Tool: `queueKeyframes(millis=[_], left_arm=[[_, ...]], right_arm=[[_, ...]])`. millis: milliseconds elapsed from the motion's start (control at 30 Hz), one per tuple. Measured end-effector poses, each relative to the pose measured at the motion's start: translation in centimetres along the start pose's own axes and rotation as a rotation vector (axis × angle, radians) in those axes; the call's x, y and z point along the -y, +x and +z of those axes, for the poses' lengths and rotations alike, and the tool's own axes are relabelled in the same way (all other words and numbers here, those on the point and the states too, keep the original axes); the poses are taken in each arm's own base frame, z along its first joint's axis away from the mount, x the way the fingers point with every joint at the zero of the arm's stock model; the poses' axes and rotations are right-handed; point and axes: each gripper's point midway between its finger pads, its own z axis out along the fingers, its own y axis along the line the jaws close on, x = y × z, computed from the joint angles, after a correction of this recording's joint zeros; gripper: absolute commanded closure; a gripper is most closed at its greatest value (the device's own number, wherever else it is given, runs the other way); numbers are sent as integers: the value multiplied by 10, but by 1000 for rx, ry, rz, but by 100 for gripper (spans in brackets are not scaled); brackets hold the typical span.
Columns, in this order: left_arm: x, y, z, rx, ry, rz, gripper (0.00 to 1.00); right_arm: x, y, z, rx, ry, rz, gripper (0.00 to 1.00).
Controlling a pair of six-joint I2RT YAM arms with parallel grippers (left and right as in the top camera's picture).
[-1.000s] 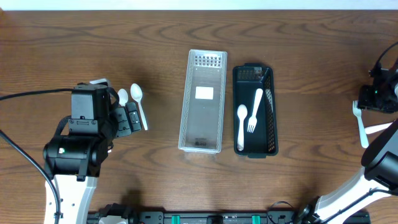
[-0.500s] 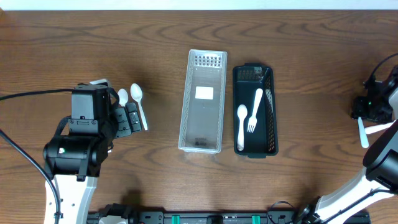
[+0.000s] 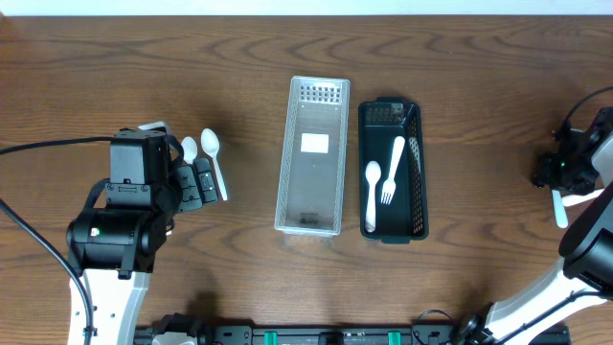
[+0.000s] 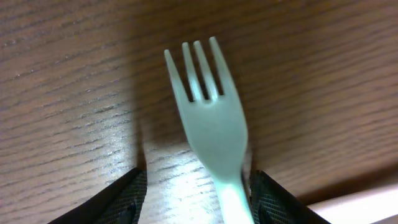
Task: Pack container
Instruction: 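Lift the fork and place it into the green basket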
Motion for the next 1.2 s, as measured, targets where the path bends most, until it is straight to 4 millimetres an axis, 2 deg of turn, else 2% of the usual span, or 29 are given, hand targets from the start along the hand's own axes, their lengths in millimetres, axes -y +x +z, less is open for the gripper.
queueKeyframes(millis=[167,233,467,633,900,967,1067,1200], left_arm=[[0,0,0,0,0,0,2],[0,0,0,0,0,0,2],[0,0,0,0,0,0,2],[0,0,0,0,0,0,2],[0,0,0,0,0,0,2],[0,0,0,0,0,0,2],[0,0,0,0,0,0,2],[0,0,0,0,0,0,2]], right_arm=[[-1,0,1,23,-2,1,42],[-2,0,1,26,-4,1,46],[-5,0,1,29,-25,8,74],[-6,0,1,28,-28,19,83],[-6,0,1,28,-26,21,88],[-6,0,1,28,-26,21,94],[-6,0,1,28,-27,26,98],[-6,0,1,27,-26,60,99]])
